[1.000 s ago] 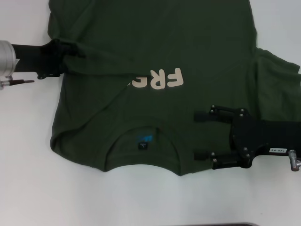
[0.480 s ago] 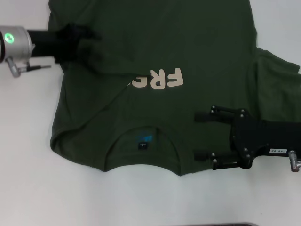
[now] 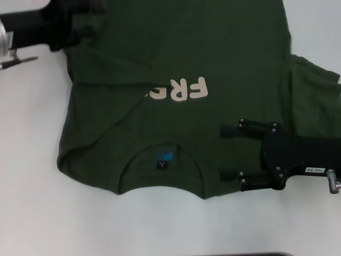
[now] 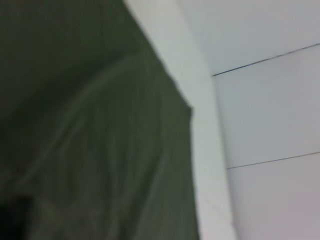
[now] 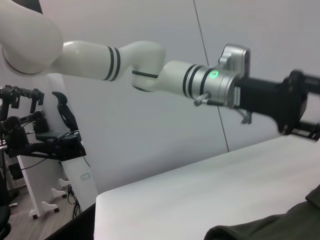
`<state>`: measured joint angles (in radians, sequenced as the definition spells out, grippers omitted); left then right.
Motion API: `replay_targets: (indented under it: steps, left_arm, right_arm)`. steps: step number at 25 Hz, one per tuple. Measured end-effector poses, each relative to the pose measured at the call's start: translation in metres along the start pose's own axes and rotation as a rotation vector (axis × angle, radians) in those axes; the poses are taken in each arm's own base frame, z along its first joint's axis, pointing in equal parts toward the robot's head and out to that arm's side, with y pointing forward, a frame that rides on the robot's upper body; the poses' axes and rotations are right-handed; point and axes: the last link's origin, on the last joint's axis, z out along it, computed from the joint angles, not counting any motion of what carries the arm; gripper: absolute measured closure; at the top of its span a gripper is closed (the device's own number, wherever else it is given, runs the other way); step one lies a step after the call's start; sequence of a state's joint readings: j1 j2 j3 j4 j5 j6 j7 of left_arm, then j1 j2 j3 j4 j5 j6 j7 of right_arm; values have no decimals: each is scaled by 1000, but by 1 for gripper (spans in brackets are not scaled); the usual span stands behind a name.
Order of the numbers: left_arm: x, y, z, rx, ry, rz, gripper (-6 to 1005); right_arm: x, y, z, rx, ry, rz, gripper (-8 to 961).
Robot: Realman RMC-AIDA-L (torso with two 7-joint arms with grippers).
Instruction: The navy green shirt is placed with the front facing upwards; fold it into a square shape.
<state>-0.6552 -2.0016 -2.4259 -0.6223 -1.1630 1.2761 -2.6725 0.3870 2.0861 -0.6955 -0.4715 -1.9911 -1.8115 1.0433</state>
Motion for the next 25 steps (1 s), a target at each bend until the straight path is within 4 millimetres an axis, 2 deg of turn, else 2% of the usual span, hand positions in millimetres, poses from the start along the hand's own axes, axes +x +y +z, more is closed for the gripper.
replay_targets:
  steps: [8, 17, 25]
  left_arm:
    - [-4, -26, -2, 184, -34, 27, 411]
    - [0, -39, -2, 294, -11, 73, 412]
    - [-4, -45, 2, 332, -20, 91, 412]
  right_arm:
    - [-2, -2, 0, 4, -2, -3, 45]
    - [-1, -1, 0, 4, -4, 4, 45]
    - [-2, -2, 1, 3, -3, 1, 46]
